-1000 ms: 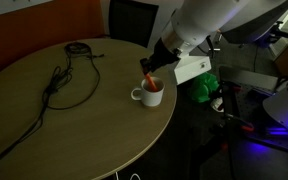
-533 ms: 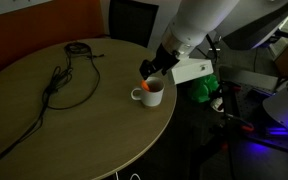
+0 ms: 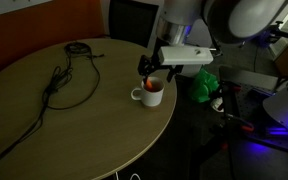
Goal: Put the marker in the white cup
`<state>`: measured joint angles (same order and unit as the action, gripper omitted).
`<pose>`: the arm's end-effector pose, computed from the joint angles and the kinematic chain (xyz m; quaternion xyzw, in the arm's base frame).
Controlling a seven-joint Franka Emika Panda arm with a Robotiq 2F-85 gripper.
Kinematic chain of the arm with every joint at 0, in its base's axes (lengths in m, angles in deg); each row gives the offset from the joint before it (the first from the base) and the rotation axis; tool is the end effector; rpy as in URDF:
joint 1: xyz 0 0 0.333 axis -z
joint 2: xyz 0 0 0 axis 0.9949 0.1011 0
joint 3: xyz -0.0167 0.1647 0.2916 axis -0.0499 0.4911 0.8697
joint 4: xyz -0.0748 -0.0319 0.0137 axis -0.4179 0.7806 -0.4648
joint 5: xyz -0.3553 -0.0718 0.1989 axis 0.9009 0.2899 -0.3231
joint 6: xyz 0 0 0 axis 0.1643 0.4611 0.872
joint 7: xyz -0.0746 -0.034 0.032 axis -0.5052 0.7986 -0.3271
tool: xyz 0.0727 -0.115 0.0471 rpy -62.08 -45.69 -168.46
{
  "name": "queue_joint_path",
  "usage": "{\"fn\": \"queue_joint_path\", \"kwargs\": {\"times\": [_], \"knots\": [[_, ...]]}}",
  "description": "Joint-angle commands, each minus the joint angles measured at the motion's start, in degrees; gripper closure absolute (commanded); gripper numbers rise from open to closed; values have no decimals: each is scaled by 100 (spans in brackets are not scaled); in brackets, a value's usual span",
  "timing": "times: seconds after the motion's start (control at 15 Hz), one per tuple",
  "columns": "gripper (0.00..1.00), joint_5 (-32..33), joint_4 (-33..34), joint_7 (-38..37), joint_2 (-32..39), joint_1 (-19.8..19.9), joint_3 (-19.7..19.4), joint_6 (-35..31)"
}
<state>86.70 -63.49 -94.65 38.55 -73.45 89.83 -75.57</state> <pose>0.4964 0.0830 0.2053 -0.8777 0.4745 -0.0426 0.0514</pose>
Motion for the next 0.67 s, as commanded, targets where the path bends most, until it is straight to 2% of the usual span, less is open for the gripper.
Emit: {"fn": "queue_joint_path", "kwargs": {"times": [0.0,0.13,0.33,0.6], "knots": [[0,-1322,628,926,-517,-497,-519,1340],[0,-630,1010,520,-794,-756,-1046,2312],[0,-256,1391,675,-1030,-858,-1359,3253],[0,-623,1460,1134,-1091,-977,-1471,3488]]}}
